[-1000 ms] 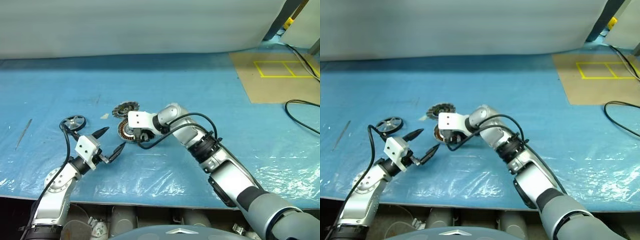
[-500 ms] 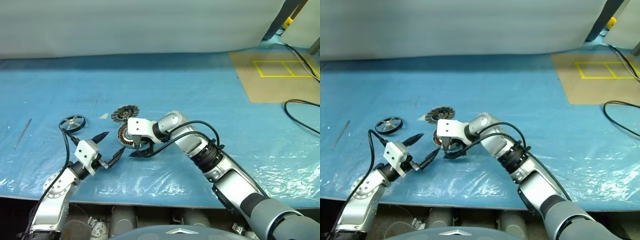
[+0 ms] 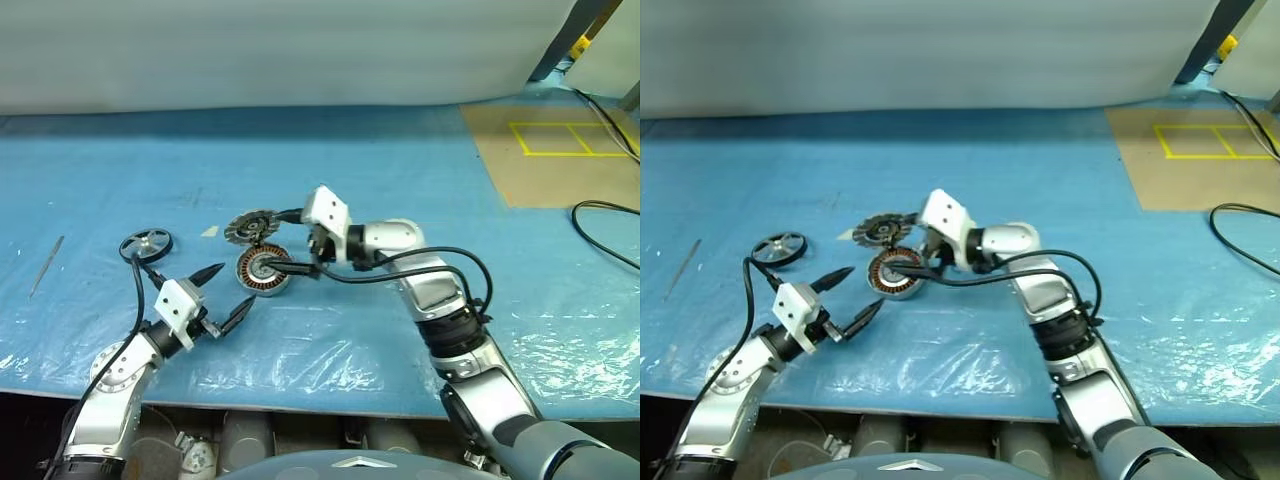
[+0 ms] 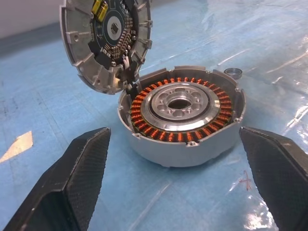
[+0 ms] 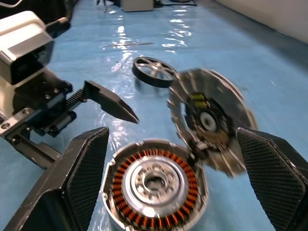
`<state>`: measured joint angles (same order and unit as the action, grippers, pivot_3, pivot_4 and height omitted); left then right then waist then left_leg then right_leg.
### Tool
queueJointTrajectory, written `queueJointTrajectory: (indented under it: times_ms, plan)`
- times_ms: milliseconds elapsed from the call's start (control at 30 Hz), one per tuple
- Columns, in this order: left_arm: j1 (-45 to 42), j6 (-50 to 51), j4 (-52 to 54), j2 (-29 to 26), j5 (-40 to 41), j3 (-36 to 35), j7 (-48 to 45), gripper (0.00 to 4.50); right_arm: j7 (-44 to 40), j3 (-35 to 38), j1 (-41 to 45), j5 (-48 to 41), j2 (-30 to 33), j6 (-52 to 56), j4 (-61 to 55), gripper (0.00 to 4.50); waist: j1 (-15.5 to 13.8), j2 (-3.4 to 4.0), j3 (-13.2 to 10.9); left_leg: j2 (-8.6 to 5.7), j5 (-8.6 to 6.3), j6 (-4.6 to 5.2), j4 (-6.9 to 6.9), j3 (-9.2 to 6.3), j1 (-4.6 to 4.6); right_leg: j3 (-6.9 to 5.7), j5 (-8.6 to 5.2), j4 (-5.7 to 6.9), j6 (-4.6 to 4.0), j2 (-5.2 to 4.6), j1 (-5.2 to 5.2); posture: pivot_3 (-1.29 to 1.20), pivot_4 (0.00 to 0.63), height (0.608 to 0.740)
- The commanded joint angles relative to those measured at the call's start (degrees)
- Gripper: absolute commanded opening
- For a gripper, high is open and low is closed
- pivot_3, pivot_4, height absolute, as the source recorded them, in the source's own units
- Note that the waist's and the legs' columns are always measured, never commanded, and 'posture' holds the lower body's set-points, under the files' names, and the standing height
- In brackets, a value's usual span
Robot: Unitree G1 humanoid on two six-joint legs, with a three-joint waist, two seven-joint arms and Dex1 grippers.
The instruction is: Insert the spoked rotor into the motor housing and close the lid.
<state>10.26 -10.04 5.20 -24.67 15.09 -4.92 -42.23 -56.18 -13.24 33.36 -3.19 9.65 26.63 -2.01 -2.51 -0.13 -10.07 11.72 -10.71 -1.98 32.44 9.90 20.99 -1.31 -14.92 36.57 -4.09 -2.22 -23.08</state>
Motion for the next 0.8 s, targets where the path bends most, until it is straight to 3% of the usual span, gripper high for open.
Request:
queueJointTrajectory:
  times_ms: [33, 800]
  plan:
    - [1.0, -0.2, 3.5, 0.2, 1.0, 0.0, 0.4, 4.50, 3.1, 1.3, -1.3, -0.2, 2.2, -2.9, 2.8, 4.43, 0.1, -0.01, 0.0, 0.01, 0.00, 0.00, 0.00, 0.00, -0.04, 0.01, -0.02, 0.00, -0.04, 0.02, 0.01, 0.00, 0.150, 0.740]
    - [0.8, 1.4, 4.9, 0.1, 1.2, 0.5, 1.4, 4.50, 3.5, -4.9, -6.4, 3.2, 9.9, -11.6, 15.1, 4.43, 0.0, -0.01, 0.0, 0.00, -0.01, 0.03, 0.14, -0.01, -0.06, 0.01, -0.08, 0.02, -0.13, 0.01, 0.11, 0.00, 0.150, 0.740]
